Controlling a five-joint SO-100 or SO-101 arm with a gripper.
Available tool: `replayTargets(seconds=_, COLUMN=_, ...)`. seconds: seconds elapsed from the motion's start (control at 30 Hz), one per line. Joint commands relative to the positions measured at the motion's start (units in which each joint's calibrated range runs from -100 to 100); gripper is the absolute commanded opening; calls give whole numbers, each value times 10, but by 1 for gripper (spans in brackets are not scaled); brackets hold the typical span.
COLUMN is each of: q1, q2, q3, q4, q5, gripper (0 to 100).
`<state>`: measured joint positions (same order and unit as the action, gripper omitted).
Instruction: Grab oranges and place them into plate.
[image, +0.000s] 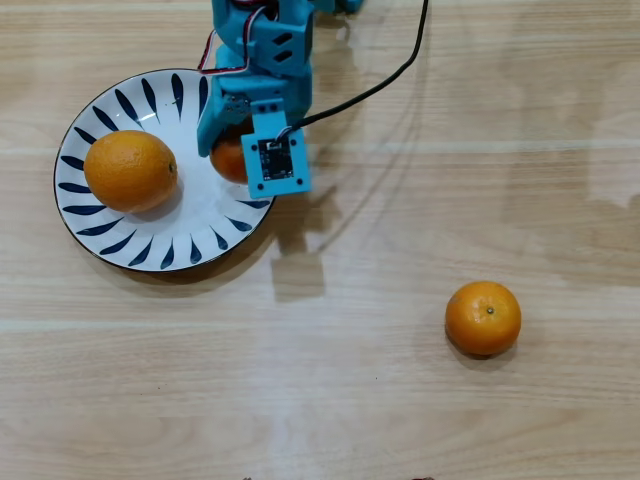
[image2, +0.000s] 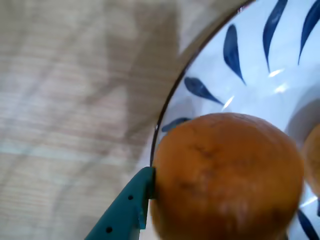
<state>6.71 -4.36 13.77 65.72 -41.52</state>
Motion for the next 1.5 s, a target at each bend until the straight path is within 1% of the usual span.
replayTargets(seconds=0.0, q1=-3, q2=-36, q3=-4, q4=-18, q5=-3, gripper=37)
replayTargets(seconds=0.23, q1=-7, q2=-38, q3=-9, q4=-18, q5=-3, gripper=38)
replayTargets(seconds=0.4, q1=-59, q2=-36, q3=-62, q4=-18, q5=-9, gripper=38)
replayTargets(seconds=0.63, q1=-176, q2=-9, q3=-172, q4=-18, q5=-65, gripper=37)
replayTargets(seconds=0.83, q1=-280, q2=93, q3=-275, q4=-20, q5=-117, gripper=37)
replayTargets(seconds=0.97, q1=-326, q2=168, q3=-362, q4=-22, q5=-141, gripper=37)
replayTargets(seconds=1.07, q1=-348, q2=220, q3=-400, q4=-86, q5=-148, gripper=37)
replayTargets(seconds=1.2, q1=-361, q2=273, q3=-403, q4=-181, q5=-149, gripper=38)
replayTargets(seconds=1.37, q1=-363, q2=319, q3=-402, q4=-248, q5=-149, gripper=38)
replayTargets(seconds=1.47, q1=-359, q2=336, q3=-401, q4=-270, q5=-146, gripper=38)
